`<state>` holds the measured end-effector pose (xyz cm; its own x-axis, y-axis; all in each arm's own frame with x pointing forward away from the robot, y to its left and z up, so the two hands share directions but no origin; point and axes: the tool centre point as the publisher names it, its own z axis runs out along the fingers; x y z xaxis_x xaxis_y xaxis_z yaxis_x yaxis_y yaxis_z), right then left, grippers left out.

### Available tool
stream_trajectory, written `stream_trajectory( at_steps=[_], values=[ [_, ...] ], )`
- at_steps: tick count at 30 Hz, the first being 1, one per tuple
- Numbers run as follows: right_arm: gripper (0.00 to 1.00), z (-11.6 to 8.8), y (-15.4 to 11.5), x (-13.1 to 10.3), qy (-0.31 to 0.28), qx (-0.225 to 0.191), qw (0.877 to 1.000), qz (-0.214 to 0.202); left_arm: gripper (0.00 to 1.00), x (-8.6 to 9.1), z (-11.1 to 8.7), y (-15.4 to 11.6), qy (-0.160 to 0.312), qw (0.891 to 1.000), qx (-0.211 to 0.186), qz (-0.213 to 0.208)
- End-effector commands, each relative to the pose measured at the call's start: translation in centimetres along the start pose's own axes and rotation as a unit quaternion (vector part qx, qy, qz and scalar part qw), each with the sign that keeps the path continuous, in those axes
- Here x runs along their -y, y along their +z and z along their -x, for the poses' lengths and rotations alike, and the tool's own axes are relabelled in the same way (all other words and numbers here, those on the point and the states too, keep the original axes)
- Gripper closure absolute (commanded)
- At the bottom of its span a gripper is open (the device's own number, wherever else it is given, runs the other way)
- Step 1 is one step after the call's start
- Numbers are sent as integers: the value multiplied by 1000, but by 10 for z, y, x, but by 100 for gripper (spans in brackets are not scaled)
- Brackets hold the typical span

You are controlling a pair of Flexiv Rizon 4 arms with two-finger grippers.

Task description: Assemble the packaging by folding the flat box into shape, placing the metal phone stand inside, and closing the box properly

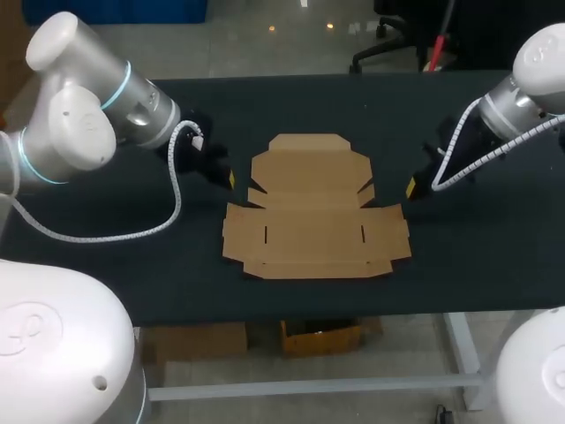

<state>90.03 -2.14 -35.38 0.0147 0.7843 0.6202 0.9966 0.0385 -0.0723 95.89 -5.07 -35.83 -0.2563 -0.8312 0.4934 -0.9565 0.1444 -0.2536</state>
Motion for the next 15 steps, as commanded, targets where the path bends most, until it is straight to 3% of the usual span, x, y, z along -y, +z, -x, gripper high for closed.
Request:
stream_trajectory(
  at_steps=[1,15],
  values=[
    [100,3,8,-3,-3,2,1000,-2,100,4,2,6,2,1000,-8,3],
    [100,10,24,-16,-29,-4,999,33,100,2,-1,14,12,999,-26,20]
  ],
)
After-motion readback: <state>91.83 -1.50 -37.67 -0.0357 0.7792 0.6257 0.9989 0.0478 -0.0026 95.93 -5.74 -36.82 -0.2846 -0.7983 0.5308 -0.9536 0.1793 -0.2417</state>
